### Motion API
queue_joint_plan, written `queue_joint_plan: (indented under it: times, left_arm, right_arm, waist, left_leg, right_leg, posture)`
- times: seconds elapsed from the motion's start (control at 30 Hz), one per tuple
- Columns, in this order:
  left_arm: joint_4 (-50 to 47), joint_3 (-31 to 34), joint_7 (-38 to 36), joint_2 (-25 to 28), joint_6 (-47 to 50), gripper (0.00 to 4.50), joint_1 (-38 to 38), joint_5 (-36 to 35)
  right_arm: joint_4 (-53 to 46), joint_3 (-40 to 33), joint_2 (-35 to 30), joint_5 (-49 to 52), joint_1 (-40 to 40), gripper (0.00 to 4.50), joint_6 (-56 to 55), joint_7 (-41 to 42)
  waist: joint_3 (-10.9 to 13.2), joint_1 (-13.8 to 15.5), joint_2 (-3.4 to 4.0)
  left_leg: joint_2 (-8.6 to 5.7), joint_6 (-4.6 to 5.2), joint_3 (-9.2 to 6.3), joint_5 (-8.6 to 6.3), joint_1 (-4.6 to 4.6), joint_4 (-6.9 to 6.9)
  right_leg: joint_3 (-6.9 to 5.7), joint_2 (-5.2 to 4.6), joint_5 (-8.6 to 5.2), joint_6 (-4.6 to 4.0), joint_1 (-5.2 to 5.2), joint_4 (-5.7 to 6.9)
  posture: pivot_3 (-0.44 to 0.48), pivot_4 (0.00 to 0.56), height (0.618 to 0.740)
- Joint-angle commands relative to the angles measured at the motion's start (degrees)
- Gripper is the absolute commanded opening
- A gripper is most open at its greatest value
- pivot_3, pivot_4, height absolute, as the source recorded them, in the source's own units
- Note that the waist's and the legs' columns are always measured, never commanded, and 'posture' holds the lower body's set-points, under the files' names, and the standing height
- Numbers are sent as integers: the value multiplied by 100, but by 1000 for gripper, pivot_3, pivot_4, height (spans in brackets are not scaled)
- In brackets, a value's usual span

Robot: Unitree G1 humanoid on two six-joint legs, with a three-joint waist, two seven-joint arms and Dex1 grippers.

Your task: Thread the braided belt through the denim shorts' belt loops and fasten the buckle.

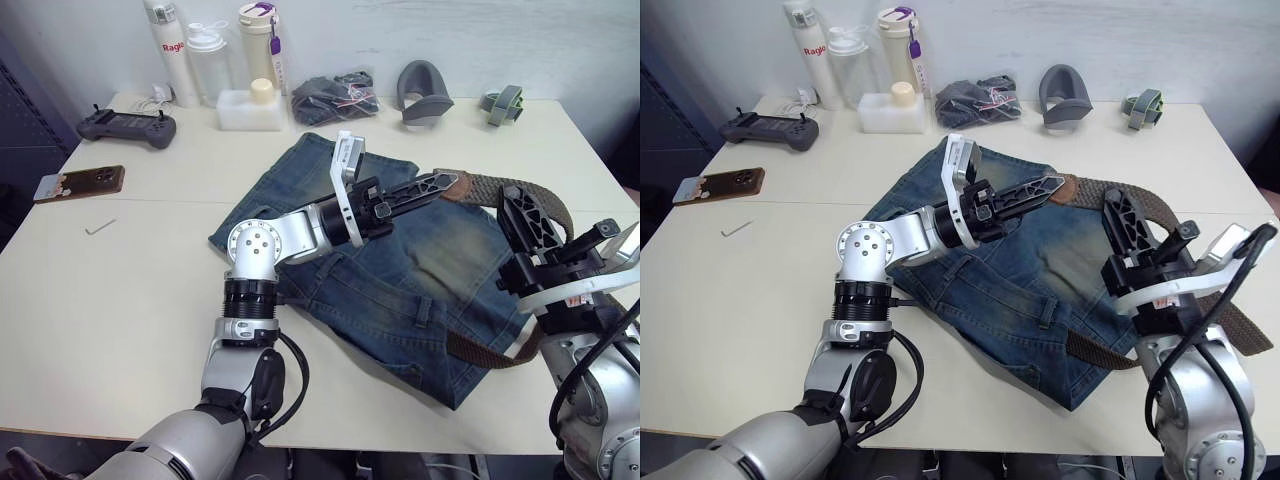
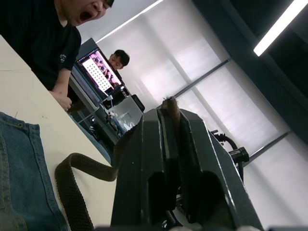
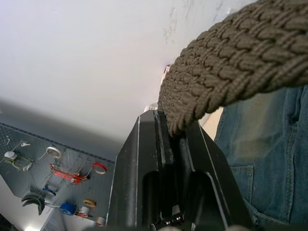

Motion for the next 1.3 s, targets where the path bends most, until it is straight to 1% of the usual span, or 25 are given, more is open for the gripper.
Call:
queue_joint_plan:
  times: [0.03,0.07,0.1,0.13,0.17,0.2,0.27,0.3,0.33,0.4,0.47,0.53,0.6,0.77,0.83,0.93,1.0,1.03,1.1,1.17,1.3]
  left_arm:
    - [-157,-117,-261,230,-209,917,-65,60]
    - [-169,-251,-527,456,-534,1127,-126,323]
    - [-256,-566,-943,792,-951,1767,-168,715]
    - [-360,-914,-1406,1158,-1428,2256,-191,1142]
    - [-447,-1204,-1820,1488,-1829,2498,-191,1497]
    - [-479,-1376,-2072,1684,-2075,2938,-186,1693]
    - [-509,-2036,-2808,2399,-3174,3647,-60,2591]
    - [-467,-2282,-3105,2669,-3662,4078,2,2963]
    - [-409,-2422,-3355,2861,-3964,4419,58,3164]
    - [-332,-2515,-3685,3053,-4291,4476,157,3320]
    - [-425,-2572,-3920,3193,-4341,4476,345,3370]
    - [-500,-2633,-3962,3234,-4427,4476,515,3488]
    - [-541,-2646,-3945,3191,-4493,4476,607,3570]
    - [-612,-2691,-3979,3157,-4686,4476,742,3743]
    - [-615,-2686,-4022,3194,-4710,4476,789,3795]
    - [-524,-2686,-4103,3257,-4780,4476,822,3887]
    - [-468,-2681,-4143,3251,-4823,4476,823,3931]
    - [-444,-2682,-4159,3240,-4840,4476,821,3953]
    - [-421,-2690,-4186,3215,-4864,4476,823,3989]
    - [-409,-2701,-4209,3197,-4880,4476,826,4011]
    - [-351,-2716,-4268,3204,-4933,4476,833,4070]
  right_arm:
    - [-331,-310,-211,-75,-26,0,-30,-68]
    - [-321,-405,-327,-59,46,0,-8,-181]
    - [-326,-487,-492,3,170,0,55,-345]
    - [-301,-529,-692,94,330,0,151,-611]
    - [-265,-547,-884,135,493,0,261,-865]
    - [-245,-554,-1007,167,594,0,323,-1026]
    - [-274,-597,-1281,340,875,0,340,-1541]
    - [-351,-579,-1345,389,949,0,289,-1735]
    - [-433,-521,-1425,413,1036,0,240,-1967]
    - [-535,-461,-1608,413,1210,0,249,-2267]
    - [-721,-456,-1717,413,1494,0,138,-2443]
    - [-800,-457,-1838,413,1819,0,136,-2568]
    - [-802,-406,-1901,413,2011,0,155,-2605]
    - [-802,-341,-1941,413,2176,0,129,-2554]
    - [-802,-377,-1799,413,1991,0,-9,-2525]
    - [-802,-736,-1695,413,1273,0,-463,-2632]
    - [-802,-738,-1625,413,760,0,-656,-2862]
    - [-802,-659,-1612,413,640,0,-640,-2943]
    - [-802,-344,-1520,413,626,0,-459,-3080]
    - [-802,-29,-1415,413,808,0,-234,-3156]
    - [-802,227,-1005,413,834,0,-97,-3255]
  waist:
    - [0,2,0]
    - [0,1,0]
    - [0,0,0]
    - [0,0,0]
    - [0,-1,0]
    - [0,-1,0]
    - [0,-11,2]
    - [-2,-9,5]
    - [-2,-3,5]
    - [-2,9,6]
    - [-2,11,5]
    - [-2,10,5]
    - [-1,1,3]
    - [-1,-5,3]
    - [-1,-7,3]
    - [1,-56,4]
    - [2,-68,4]
    - [2,-68,4]
    - [1,-49,3]
    - [1,-6,3]
    - [1,-10,4]
  left_leg:
    - [0,0,0,0,0,0]
    - [0,0,0,0,0,0]
    - [0,0,0,0,0,0]
    - [0,0,0,0,0,0]
    - [0,0,1,0,0,0]
    - [0,0,3,0,0,0]
    - [3,-2,10,0,1,0]
    - [7,-6,10,1,1,0]
    - [7,-8,12,2,4,1]
    - [8,-8,11,2,4,1]
    - [8,-8,11,2,1,2]
    - [8,-6,11,1,-2,2]
    - [6,-3,11,-1,-4,2]
    - [6,-3,11,-1,-1,2]
    - [6,-3,11,-1,-1,2]
    - [7,-3,11,-1,3,2]
    - [6,-3,13,-1,6,2]
    - [7,-4,12,0,6,2]
    - [7,-4,12,0,6,1]
    - [8,-5,7,0,2,0]
    - [8,-5,9,1,-1,1]
  right_leg:
    - [0,0,0,0,0,0]
    - [0,0,0,0,0,0]
    - [0,0,0,0,0,0]
    - [0,0,0,0,0,0]
    - [0,0,0,-1,-1,1]
    - [0,0,-3,-7,-3,3]
    - [3,-1,-24,-47,-8,14]
    - [3,-2,-31,-59,-12,23]
    - [4,-3,-32,-62,-13,30]
    - [4,-4,-34,-66,-13,30]
    - [4,-7,-42,-80,-13,28]
    - [4,-7,-40,-78,-12,22]
    - [5,-8,-30,-57,-12,19]
    - [8,-4,-18,-34,-12,19]
    - [8,-2,-16,-31,-12,20]
    - [13,2,-14,-26,-12,23]
    - [13,2,-15,-27,-13,26]
    - [12,2,-15,-27,-13,26]
    - [11,2,-15,-27,-13,26]
    - [9,2,-20,-25,-13,27]
    - [15,0,-22,-21,-13,29]
  posture:
    - [0,150,649]
    - [0,150,649]
    - [0,150,649]
    - [0,150,649]
    - [0,150,649]
    - [0,150,649]
    - [0,150,649]
    - [0,150,649]
    - [0,150,649]
    - [0,150,649]
    - [0,150,649]
    - [0,150,649]
    - [0,150,649]
    - [0,150,649]
    - [0,150,649]
    - [0,150,649]
    - [0,150,649]
    - [0,150,649]
    - [0,150,649]
    - [0,150,649]
    - [0,150,649]
